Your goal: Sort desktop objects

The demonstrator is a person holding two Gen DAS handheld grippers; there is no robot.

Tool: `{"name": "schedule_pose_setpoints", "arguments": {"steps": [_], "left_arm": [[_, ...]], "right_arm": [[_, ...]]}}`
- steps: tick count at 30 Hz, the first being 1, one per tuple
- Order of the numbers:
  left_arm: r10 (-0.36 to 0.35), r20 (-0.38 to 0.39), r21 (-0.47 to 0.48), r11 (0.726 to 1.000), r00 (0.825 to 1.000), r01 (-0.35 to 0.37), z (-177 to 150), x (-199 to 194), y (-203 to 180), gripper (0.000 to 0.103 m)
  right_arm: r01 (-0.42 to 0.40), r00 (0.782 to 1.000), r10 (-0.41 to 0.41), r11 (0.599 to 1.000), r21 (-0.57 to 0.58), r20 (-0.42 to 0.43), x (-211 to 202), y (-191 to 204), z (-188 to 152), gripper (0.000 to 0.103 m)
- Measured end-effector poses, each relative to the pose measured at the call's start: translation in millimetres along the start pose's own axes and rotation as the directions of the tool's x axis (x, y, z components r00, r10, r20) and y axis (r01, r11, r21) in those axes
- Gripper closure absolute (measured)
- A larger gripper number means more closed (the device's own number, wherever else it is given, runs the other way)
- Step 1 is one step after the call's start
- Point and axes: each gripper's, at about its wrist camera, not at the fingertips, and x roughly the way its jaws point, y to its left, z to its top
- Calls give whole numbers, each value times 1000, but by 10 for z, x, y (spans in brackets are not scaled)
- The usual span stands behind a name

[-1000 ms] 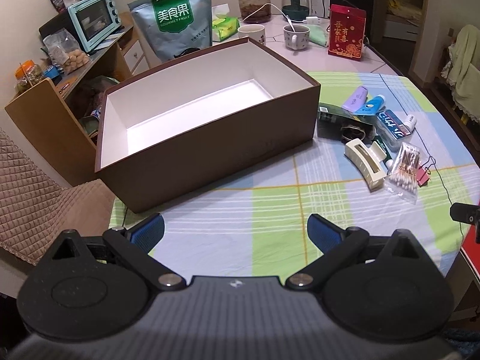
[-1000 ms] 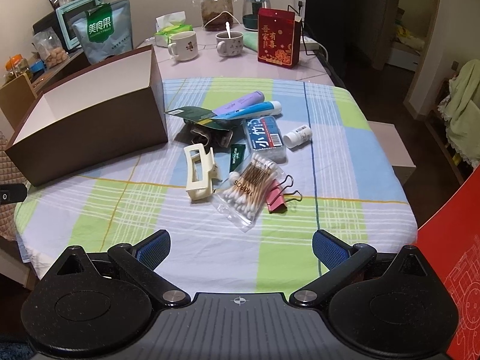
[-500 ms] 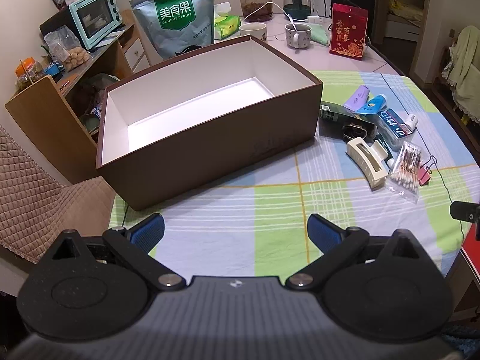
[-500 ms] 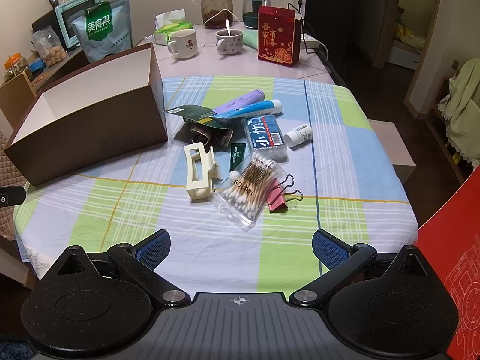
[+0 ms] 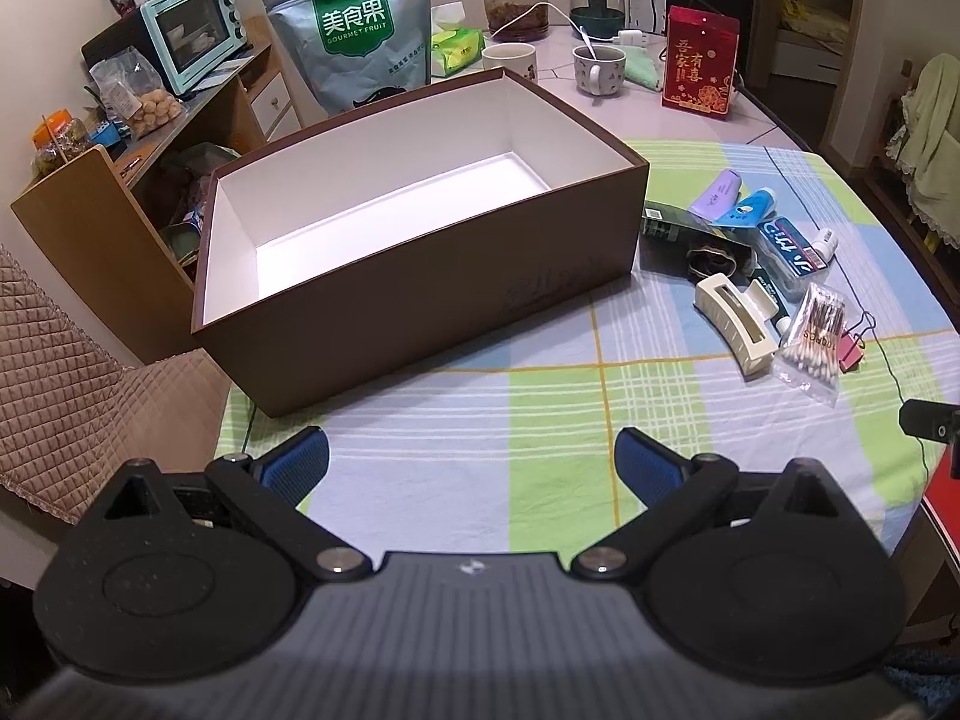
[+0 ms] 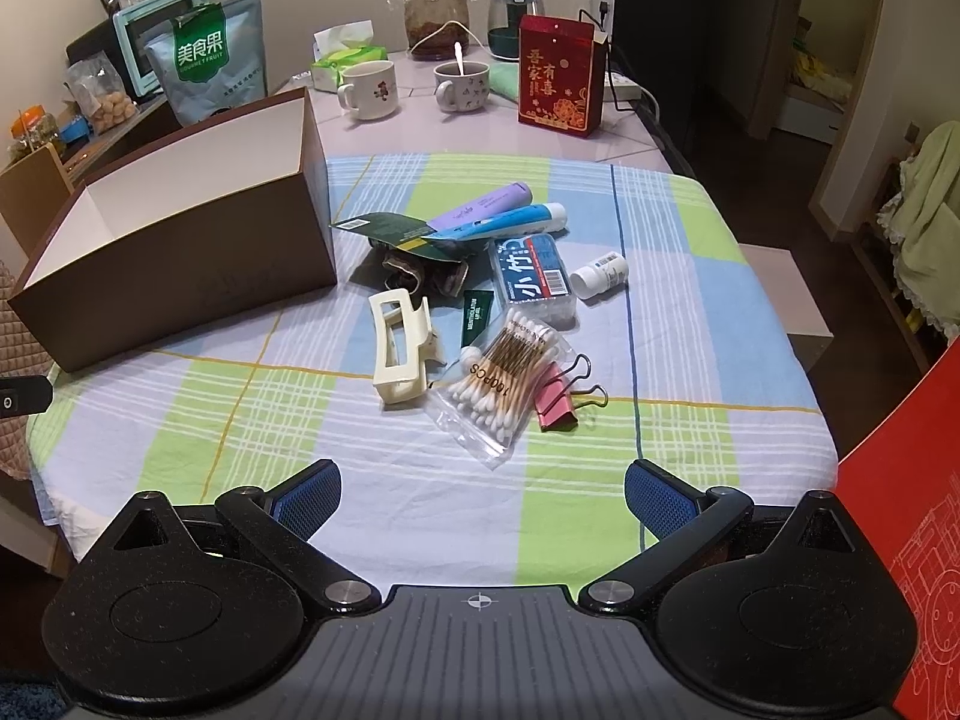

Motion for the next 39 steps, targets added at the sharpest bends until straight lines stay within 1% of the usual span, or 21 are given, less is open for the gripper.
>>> {"name": "schedule_pose_setpoints", "arguments": {"steps": [17,39], "left_arm": [[2,-2,-18,1000,1000,-2,20,27,9,3],[-8,-15,-14,1000,1000,8,68,124,-14,2]], "right_arm": [[15,1000,-14,1000,-19,10,24,8,66,0],[4,1000,-4,1000,-15,9,72,-11,112,0]]}}
